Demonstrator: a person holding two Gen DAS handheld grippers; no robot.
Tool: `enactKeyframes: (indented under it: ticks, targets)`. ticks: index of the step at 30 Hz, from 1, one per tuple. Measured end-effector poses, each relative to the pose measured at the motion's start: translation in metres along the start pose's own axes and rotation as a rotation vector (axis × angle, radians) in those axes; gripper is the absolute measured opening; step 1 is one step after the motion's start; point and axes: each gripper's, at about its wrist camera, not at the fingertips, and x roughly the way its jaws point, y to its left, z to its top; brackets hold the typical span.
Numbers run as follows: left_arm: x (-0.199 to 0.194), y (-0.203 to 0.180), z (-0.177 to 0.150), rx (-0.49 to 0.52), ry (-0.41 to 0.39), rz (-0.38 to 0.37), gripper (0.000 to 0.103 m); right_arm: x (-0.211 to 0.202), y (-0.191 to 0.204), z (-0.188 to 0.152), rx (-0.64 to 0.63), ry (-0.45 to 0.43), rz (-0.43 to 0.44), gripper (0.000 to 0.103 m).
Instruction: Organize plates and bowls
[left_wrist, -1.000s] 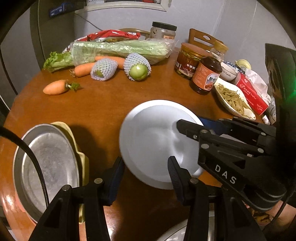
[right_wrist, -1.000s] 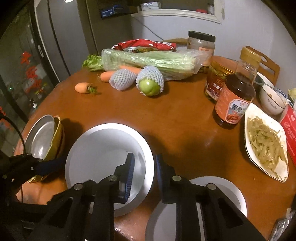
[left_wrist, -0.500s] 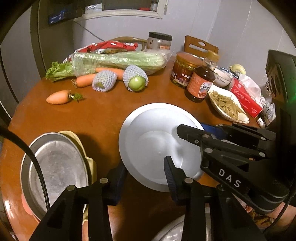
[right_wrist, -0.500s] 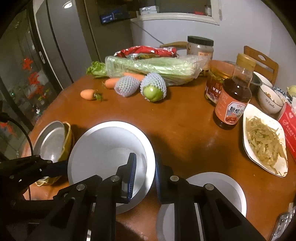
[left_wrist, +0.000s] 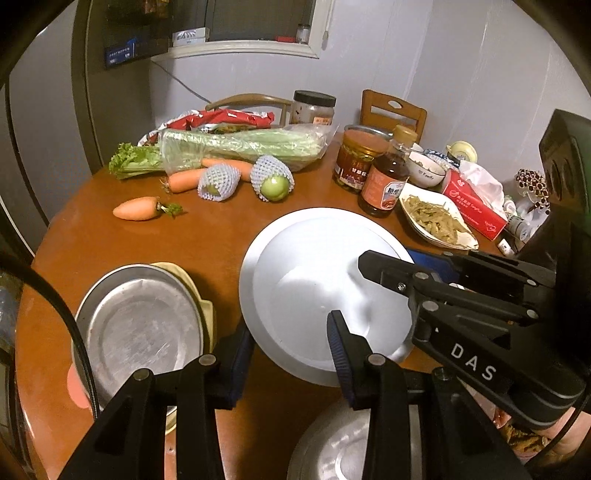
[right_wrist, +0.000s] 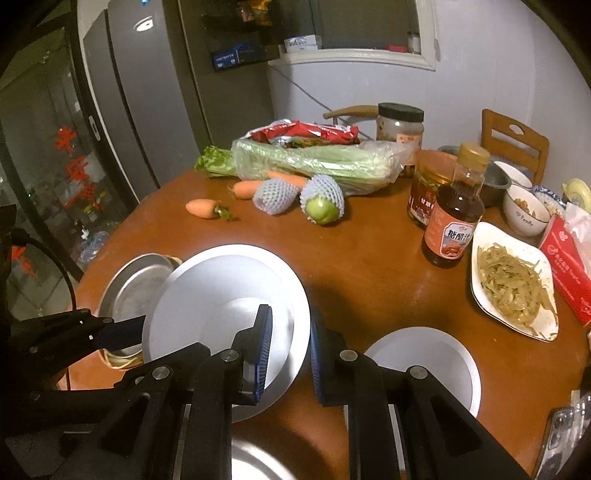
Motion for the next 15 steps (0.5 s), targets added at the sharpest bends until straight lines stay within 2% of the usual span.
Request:
enactKeyframes:
  ticks: [15]
  targets:
    - [-0.048, -0.013, -0.032, 0.050, -0.057, -0.017, 0.040, -0.053, 0.023, -0.028, 0.006, -0.069, -0.022, 0.020]
